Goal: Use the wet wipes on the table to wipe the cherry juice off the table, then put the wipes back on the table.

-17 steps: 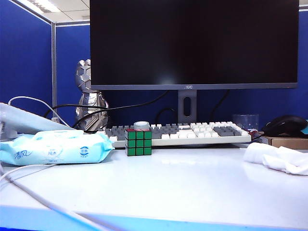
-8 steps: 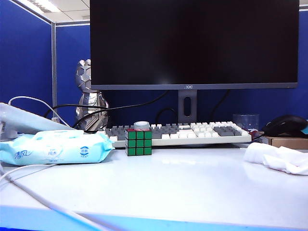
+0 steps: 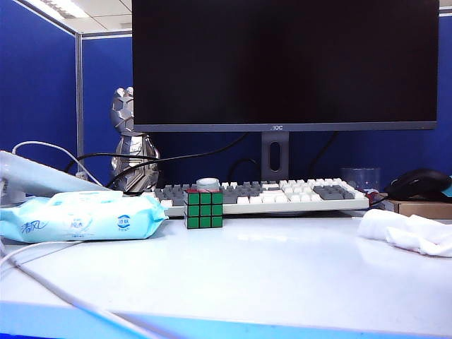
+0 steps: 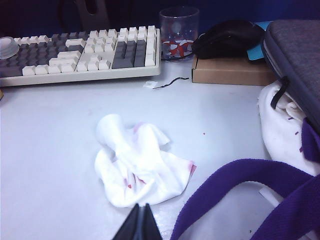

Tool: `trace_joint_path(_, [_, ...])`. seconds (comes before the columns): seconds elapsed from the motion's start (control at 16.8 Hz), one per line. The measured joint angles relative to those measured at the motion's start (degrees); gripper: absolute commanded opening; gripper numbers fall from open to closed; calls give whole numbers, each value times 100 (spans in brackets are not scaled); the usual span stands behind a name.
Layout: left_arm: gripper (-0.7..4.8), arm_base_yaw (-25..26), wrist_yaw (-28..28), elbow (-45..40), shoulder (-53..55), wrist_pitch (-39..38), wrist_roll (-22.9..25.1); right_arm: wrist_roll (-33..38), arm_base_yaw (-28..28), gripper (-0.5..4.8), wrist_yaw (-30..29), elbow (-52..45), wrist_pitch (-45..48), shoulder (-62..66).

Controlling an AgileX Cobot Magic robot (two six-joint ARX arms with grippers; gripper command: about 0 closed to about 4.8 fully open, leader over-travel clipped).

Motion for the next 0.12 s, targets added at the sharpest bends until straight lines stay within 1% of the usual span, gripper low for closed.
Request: trace_joint_path(0.12, [23, 0, 0, 0, 0, 2, 0, 0, 0, -5, 0, 0, 0, 0])
